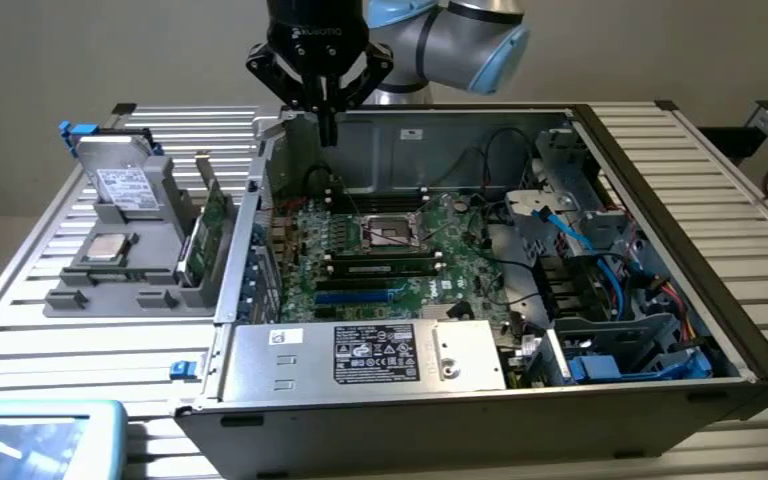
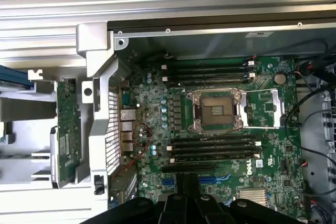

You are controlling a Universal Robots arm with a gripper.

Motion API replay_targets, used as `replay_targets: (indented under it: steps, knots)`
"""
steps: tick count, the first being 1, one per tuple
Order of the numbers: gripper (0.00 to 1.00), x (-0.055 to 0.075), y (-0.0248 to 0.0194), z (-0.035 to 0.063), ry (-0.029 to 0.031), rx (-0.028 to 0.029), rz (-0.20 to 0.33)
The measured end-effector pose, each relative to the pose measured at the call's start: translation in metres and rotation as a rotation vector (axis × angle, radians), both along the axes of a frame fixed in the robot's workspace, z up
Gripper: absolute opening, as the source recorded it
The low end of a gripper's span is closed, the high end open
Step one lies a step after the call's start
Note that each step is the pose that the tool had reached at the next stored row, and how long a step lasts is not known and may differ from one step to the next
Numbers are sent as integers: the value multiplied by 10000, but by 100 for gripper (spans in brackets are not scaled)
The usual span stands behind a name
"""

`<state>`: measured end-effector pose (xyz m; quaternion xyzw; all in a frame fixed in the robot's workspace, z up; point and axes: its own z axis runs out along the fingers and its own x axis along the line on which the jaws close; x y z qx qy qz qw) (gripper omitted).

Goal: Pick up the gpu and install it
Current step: 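Reach for the gpu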

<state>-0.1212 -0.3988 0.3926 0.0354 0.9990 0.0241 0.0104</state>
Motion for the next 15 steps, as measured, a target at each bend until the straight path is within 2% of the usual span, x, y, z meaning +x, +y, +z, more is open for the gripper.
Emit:
replay_targets:
  steps: [2, 15]
  knots:
    - [12, -49, 1, 2, 2, -3, -1]
    - [12, -641, 6, -4, 0, 0, -1]
